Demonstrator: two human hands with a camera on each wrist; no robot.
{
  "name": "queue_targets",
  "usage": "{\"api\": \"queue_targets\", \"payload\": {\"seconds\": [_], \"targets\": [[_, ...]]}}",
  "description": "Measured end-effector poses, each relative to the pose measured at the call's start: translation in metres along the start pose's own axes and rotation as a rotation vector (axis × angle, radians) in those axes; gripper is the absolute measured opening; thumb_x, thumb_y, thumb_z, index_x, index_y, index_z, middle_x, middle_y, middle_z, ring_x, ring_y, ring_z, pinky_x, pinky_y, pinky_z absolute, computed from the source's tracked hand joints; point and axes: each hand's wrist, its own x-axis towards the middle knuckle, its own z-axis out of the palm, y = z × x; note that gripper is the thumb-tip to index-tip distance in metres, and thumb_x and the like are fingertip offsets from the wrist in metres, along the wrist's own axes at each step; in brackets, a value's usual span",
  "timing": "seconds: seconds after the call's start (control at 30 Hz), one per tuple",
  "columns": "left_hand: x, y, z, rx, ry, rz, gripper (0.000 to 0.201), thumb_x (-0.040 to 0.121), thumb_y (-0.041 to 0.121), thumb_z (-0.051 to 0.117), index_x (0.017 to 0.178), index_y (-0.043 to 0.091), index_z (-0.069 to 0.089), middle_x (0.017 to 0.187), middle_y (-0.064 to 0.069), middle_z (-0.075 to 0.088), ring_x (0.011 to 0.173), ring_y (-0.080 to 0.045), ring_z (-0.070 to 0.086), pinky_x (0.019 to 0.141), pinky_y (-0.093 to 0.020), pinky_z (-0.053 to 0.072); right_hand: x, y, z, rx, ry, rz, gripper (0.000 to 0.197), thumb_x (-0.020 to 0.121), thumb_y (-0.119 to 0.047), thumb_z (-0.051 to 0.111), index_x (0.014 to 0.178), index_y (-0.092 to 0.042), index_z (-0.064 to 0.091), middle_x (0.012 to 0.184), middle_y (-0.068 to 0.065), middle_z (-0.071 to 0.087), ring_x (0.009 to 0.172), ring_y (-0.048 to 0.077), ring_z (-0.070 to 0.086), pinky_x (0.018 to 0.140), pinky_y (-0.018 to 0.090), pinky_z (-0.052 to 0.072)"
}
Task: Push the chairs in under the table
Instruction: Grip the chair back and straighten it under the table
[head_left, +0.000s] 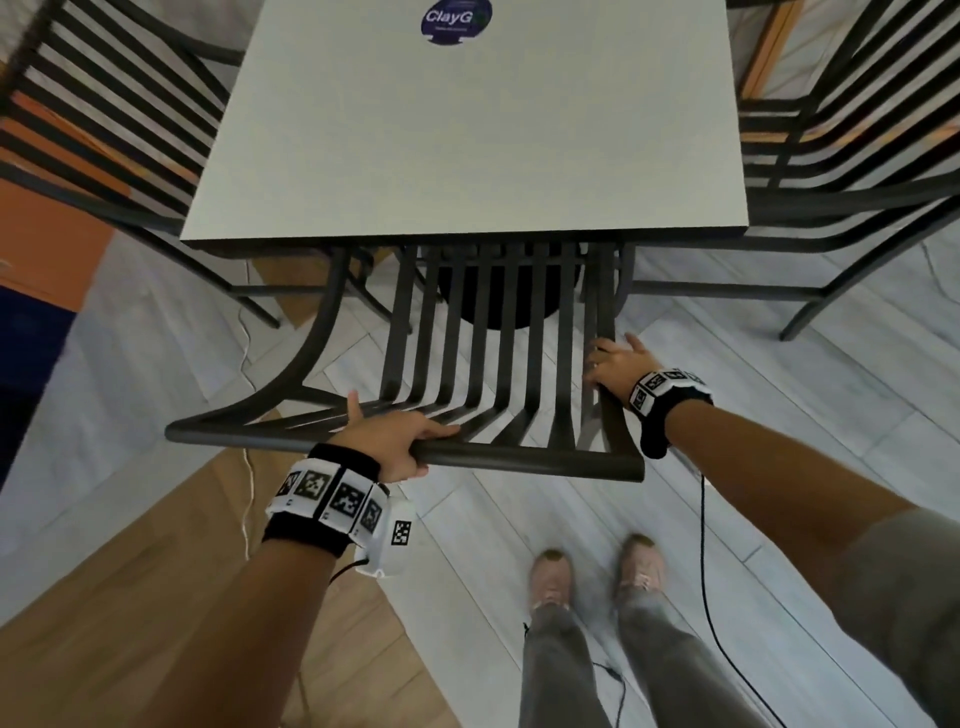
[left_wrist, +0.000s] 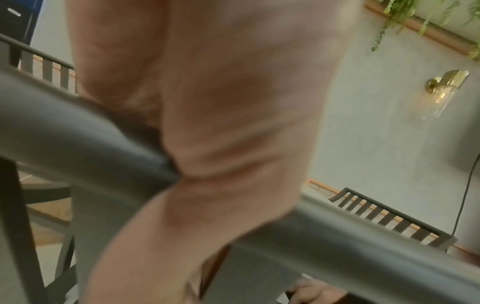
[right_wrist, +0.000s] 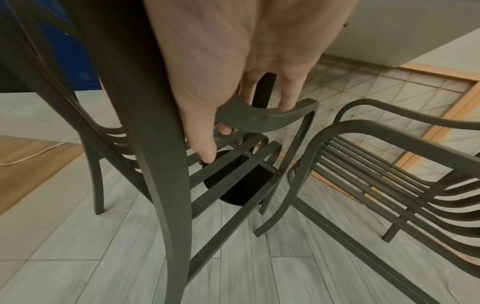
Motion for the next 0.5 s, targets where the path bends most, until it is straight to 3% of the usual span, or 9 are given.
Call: {"api": "queue_targets", "payload": {"seconds": [0.1,0.27,0.37,0.43,0.5], "targets": [[0.000,-0.001,-0.003,0.069,0.088,0.028,0.058,0.092,0.026,0.055,0.139,0.053,0.034,0.137,0.007,0.053,0.135,-0.020,0.042,0.113,-0.065,-0.016,0.004,-0.001,-0.006,-0.001,0.006,0.006,0.034,0.091,-0.012,0.053,0.119,-0.030,0.057,0.144,0.000,0.042,0.144,0.021,0.014,0.114,0.061,0.016],[0.000,-0.004,-0.001,0.074,0.129,0.063,0.055,0.090,0.030,0.057,0.139,0.049,0.037,0.128,0.008,0.062,0.131,-0.020,0.047,0.116,-0.065,-0.008,-0.016,-0.006,-0.016,0.050,0.013,-0.017,0.045,0.089,-0.011,0.057,0.129,-0.029,0.046,0.153,0.002,0.030,0.146,0.024,0.010,0.116,0.058,0.018],[-0.008,-0.005,0.003,-0.017,0.177,0.091,0.054,0.087,0.035,0.062,0.138,0.043,0.043,0.134,0.004,0.058,0.131,-0.022,0.047,0.118,-0.055,0.014,-0.041,-0.009,-0.025,0.104,0.046,-0.040,0.060,0.083,-0.006,0.064,0.132,-0.030,0.039,0.156,0.004,0.024,0.145,0.026,0.014,0.115,0.055,0.024],[-0.016,-0.006,0.000,-0.105,0.194,0.135,0.054,0.086,0.032,0.064,0.137,0.037,0.048,0.131,0.001,0.057,0.124,-0.022,0.052,0.111,-0.044,0.035,-0.064,-0.013,-0.045,0.120,0.076,-0.063,0.063,0.081,0.000,0.062,0.132,-0.028,0.038,0.154,0.006,0.028,0.144,0.026,0.021,0.113,0.053,0.030],[-0.026,-0.006,-0.011,-0.200,0.148,0.201,0.050,0.085,0.029,0.066,0.133,0.033,0.053,0.122,0.001,0.061,0.113,-0.018,0.058,0.100,-0.035,0.043,-0.086,-0.015,-0.079,0.117,0.149,-0.091,0.056,0.083,-0.001,0.056,0.130,-0.027,0.042,0.146,0.007,0.042,0.137,0.027,0.036,0.110,0.050,0.036]]}}
